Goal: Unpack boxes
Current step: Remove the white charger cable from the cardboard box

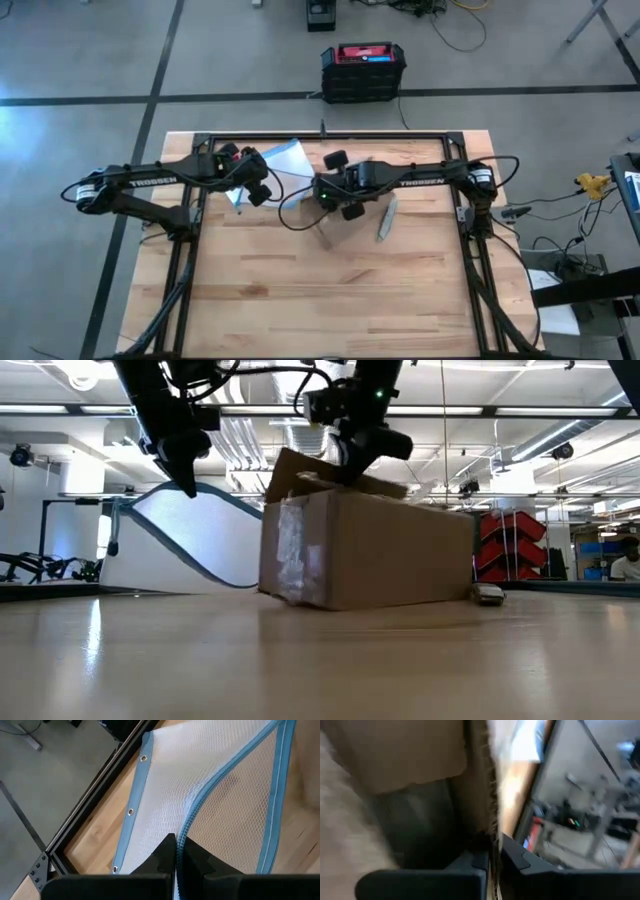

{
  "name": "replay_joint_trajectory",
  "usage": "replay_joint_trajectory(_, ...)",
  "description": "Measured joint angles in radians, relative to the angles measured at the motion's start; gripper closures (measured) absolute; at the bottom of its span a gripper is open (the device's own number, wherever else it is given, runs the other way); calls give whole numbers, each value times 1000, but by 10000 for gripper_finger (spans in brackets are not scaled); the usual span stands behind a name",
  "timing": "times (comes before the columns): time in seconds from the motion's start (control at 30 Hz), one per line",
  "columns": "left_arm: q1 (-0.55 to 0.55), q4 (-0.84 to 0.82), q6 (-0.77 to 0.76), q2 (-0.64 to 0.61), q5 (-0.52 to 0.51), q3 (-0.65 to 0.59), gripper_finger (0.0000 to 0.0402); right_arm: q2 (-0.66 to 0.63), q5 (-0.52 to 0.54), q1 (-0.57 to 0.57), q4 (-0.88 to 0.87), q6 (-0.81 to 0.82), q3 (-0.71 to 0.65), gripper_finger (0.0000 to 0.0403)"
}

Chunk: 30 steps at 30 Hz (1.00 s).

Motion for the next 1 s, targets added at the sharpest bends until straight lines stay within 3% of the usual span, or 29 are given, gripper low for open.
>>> replay_joint_trajectory(0.3,27,12,26,-7,-50,89,401,-164,251,66,-199,175,34,402)
replay_joint_trajectory(0.6,27,11,5,-6,-51,142,401,-236,212,104,-189,371,-34,403)
replay_joint_trajectory(0.87,26,8,-46,-5,-34,67,401,-231,233,103,-171,464,-196,403)
replay_joint_trajectory(1.0,26,7,-48,-5,-33,44,401,-231,331,95,-170,459,-231,403)
